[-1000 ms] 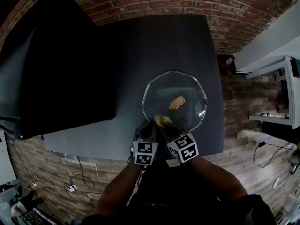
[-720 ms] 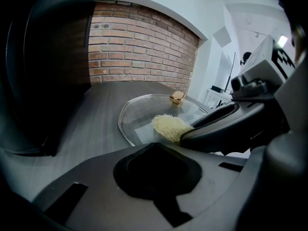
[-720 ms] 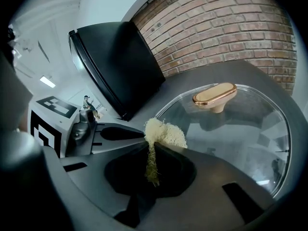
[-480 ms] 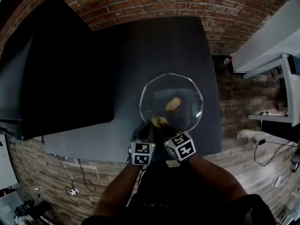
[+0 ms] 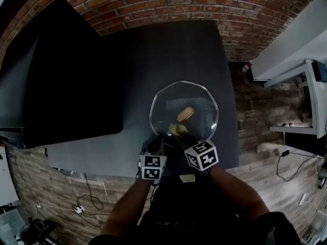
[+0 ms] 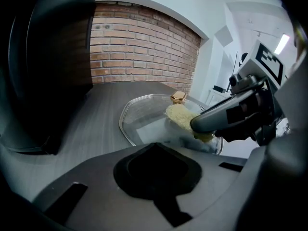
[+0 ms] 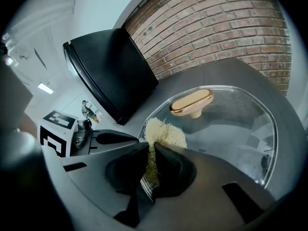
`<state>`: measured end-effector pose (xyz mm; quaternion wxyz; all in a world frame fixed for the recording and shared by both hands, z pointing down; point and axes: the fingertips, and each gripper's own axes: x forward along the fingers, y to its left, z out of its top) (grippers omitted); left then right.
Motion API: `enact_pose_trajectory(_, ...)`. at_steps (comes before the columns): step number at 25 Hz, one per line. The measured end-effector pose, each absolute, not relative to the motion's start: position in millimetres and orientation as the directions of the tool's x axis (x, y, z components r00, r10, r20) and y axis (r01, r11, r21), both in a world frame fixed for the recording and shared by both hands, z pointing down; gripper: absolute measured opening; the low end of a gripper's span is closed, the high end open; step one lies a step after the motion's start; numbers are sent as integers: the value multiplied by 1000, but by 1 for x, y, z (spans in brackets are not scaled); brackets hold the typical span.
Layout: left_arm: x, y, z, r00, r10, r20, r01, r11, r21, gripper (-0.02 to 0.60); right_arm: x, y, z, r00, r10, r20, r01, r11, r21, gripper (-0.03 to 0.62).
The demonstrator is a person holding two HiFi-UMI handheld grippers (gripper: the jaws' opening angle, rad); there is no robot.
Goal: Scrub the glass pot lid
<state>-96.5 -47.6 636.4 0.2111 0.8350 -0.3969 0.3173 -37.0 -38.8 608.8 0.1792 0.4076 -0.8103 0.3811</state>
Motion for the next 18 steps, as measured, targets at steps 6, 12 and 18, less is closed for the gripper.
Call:
enact_pose_trajectory(6,-96,-48,636,477,-531,700,-802,-589,100,32,-13,-44,607,-599,-532,598,-799,349,-490,41)
enact_pose_trajectory(12,-97,-48,636,475,-531,701,-801,-591,95,32,5,-47,606,-591,-537,602,-805,343,-484,41)
enact_pose_trajectory(18,-96,-48,636,472,-534,702,-803,-589,92,32,20,-46,606,-596,-525,607,-802,359,-477,41)
